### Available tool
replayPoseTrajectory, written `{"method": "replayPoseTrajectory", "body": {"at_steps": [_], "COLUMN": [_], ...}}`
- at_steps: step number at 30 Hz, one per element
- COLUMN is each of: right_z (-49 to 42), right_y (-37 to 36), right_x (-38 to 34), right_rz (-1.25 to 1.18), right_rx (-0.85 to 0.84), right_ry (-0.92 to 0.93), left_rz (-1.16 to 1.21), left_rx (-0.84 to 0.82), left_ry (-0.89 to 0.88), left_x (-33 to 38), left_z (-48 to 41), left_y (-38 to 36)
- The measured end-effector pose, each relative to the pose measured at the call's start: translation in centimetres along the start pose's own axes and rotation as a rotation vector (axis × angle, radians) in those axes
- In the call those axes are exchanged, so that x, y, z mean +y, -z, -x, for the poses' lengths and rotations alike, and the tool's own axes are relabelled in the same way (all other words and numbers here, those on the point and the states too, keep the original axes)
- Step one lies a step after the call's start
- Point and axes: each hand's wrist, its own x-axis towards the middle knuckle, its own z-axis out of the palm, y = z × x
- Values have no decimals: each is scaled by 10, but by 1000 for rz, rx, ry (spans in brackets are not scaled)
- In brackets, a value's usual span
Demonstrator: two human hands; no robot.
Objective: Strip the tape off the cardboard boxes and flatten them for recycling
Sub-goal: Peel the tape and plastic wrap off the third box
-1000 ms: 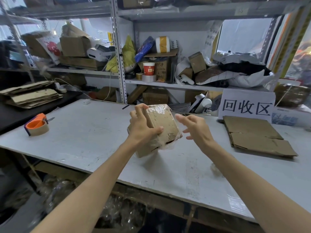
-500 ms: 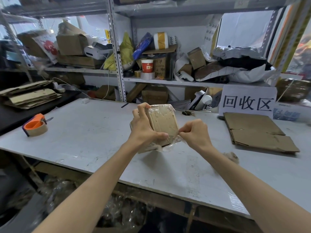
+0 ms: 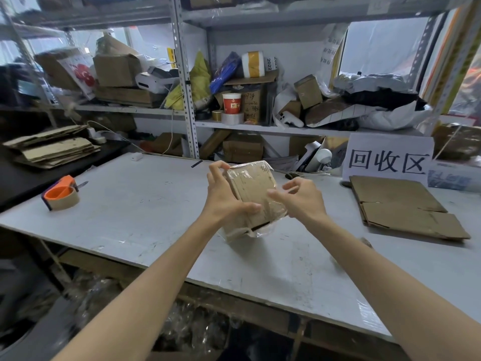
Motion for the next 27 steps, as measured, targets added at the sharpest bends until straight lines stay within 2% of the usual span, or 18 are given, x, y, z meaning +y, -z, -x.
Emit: {"method": "replayPoseTrajectory", "body": {"at_steps": [4, 9, 12, 15, 16, 18, 20, 21, 25, 27], "right_z": [-2, -3, -5, -9, -10, -12, -13, -13, -8, -6], "right_y": [1, 9, 14, 18, 21, 23, 22, 21, 19, 23], "right_x": [6, 0, -8, -7, -5, -4, -4, -5, -3, 1], "right_rz": [-61, -682, -712, -717, -729, -789, -854, -880, -807, -749], "right_rx": [22, 33, 42, 55, 48, 28, 9, -6, -113, -107], "right_ry": [10, -308, -282, -285, -303, -356, -379, -372, -280, -219], "left_rz": [74, 154, 245, 448, 445, 232, -23, -68, -2, 35], "left_rx": [-46, 22, 2, -129, -192, -290, -269, -229, -53, -10], "left_ry": [92, 231, 322, 339, 321, 278, 256, 255, 234, 255], "left_x": [-6, -15, -15, -15, -17, -22, -22, -20, -18, -19], "left_z": [-4, -7, -7, -4, -2, 2, 7, 9, 6, 4], "left_y": [6, 17, 18, 21, 23, 23, 16, 10, -3, 1]}}
